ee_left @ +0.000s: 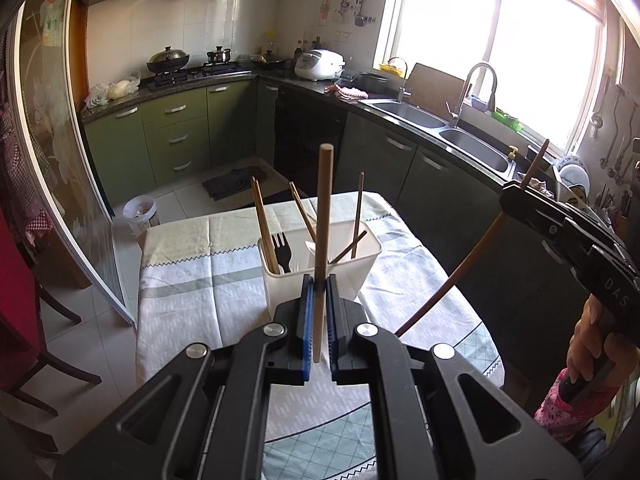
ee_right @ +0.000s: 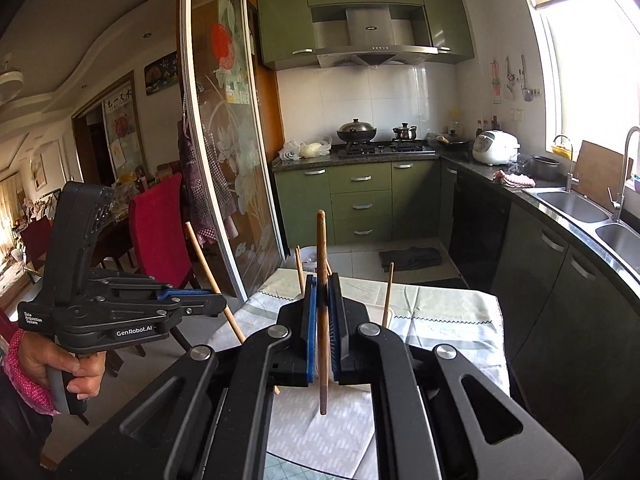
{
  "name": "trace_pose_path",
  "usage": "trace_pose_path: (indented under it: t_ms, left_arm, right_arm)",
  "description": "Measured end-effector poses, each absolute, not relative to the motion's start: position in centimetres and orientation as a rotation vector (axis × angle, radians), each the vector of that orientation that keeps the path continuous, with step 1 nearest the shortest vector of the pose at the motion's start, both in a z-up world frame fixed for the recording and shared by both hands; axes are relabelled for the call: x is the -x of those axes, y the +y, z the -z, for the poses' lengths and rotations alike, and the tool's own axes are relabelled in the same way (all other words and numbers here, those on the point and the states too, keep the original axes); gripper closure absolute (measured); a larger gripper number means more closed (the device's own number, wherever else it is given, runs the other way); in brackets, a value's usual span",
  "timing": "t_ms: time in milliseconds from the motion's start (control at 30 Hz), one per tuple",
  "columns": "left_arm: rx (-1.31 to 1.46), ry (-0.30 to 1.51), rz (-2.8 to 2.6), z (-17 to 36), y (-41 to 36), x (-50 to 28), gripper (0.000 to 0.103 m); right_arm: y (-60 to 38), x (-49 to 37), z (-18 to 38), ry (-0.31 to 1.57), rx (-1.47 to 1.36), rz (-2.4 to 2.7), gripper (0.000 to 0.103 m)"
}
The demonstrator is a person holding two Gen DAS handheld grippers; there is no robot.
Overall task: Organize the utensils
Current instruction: 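Lift both held chopsticks up above the white holder, then lower both chopsticks into the white holder and open both tools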
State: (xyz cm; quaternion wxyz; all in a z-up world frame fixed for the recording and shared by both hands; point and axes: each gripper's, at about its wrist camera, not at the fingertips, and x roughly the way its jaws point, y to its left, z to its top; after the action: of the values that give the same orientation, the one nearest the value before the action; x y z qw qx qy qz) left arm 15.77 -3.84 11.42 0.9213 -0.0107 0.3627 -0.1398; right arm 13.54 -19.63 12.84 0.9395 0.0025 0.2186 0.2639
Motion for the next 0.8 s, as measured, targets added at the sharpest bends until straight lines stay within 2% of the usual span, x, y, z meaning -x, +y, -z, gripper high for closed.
trace_pose_path:
  t_ms: [500,800]
  left_arm:
    - [0.031,0.631,0.266,-18.7,-3.9,-19.0,0.097]
    - [0.035,0.633,0.231,-17.3,-3.9,-23.7,0.097]
  right_arm:
    - [-20.2,-20.2,-18.3,0.376,-0.043,-0.478,0.097]
    - [-19.1,-25.4,-17.0,0.414,-0.056,-0.455,0.097]
